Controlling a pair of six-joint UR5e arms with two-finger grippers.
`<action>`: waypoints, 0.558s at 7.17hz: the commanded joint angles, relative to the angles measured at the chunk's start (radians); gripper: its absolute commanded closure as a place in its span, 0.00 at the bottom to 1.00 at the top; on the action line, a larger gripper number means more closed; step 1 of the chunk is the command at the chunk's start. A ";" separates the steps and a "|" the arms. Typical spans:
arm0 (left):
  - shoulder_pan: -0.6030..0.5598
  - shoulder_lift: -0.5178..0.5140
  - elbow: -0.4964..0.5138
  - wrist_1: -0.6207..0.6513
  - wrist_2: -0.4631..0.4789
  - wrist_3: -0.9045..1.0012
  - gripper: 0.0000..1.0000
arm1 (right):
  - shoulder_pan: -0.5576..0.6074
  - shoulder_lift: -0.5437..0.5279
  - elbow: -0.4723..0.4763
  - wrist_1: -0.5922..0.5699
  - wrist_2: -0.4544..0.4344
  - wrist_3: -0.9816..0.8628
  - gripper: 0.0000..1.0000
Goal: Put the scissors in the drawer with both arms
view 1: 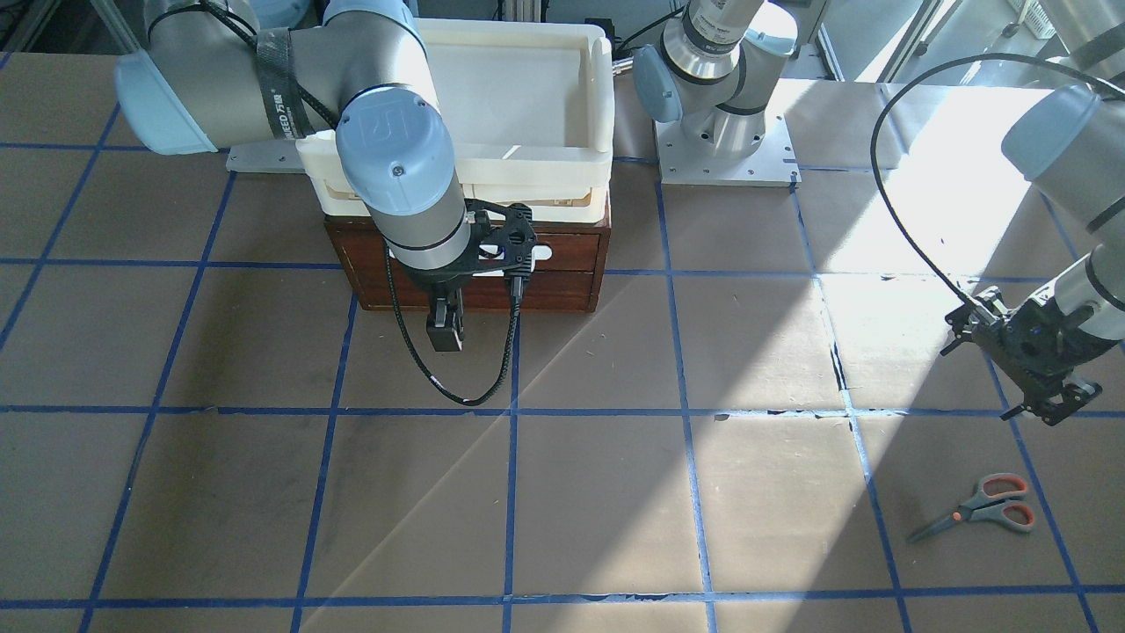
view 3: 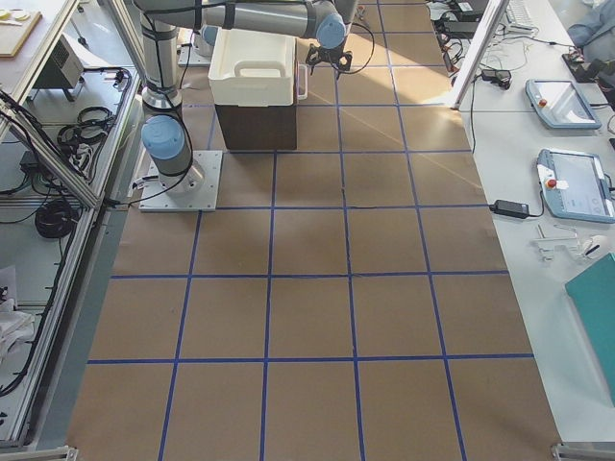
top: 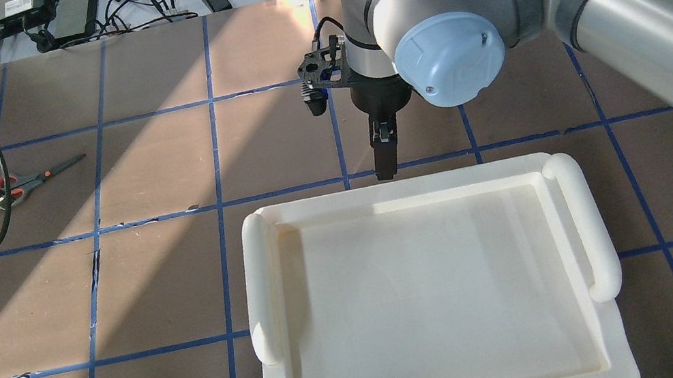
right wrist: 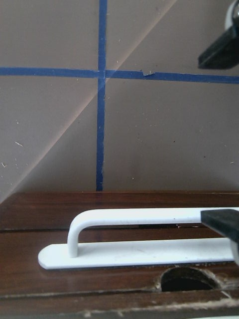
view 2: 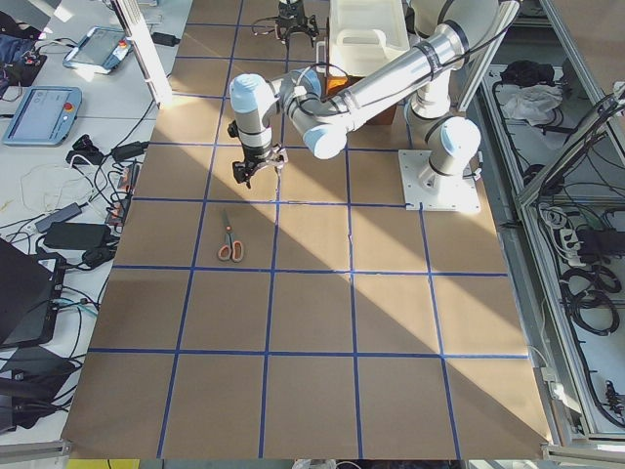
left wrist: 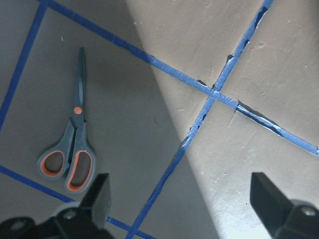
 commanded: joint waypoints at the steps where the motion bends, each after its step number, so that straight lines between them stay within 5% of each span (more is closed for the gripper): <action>1: 0.006 -0.092 0.001 0.122 -0.002 0.133 0.00 | 0.000 0.036 -0.003 0.031 0.013 -0.117 0.01; 4: 0.047 -0.205 0.010 0.254 -0.010 0.270 0.00 | 0.000 0.085 -0.093 0.176 0.023 -0.094 0.06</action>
